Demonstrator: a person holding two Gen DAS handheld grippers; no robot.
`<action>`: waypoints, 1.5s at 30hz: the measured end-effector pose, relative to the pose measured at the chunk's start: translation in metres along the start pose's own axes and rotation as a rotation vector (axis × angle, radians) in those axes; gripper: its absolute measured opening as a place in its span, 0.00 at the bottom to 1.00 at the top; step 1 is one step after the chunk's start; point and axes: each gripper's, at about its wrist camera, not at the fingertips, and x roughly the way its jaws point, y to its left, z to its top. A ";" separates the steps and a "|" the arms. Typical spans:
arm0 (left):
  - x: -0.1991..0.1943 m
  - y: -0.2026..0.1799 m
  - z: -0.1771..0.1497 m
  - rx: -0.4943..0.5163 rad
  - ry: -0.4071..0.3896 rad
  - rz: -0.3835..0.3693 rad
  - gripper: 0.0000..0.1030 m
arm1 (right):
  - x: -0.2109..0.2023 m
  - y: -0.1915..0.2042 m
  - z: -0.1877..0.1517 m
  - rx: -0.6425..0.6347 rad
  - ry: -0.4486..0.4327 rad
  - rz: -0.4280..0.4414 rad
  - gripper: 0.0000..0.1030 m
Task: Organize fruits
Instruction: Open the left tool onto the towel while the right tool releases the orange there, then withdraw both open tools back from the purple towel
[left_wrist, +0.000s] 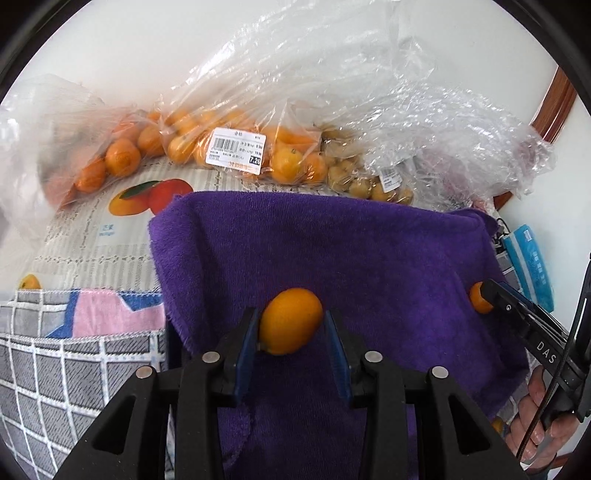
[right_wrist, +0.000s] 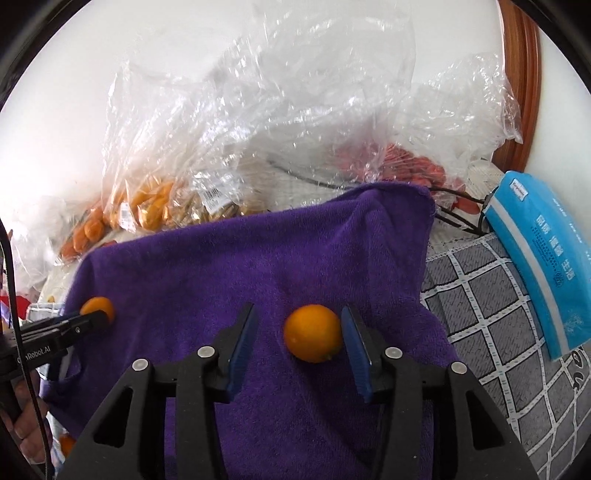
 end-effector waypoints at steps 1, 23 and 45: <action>-0.006 0.000 -0.001 0.000 -0.006 -0.001 0.41 | -0.004 0.001 0.001 0.003 -0.006 0.004 0.49; -0.170 -0.005 -0.111 -0.010 -0.265 -0.040 0.46 | -0.167 0.015 -0.059 -0.007 -0.112 -0.066 0.74; -0.190 -0.025 -0.176 0.012 -0.288 0.006 0.46 | -0.239 0.027 -0.136 -0.073 -0.268 -0.143 0.92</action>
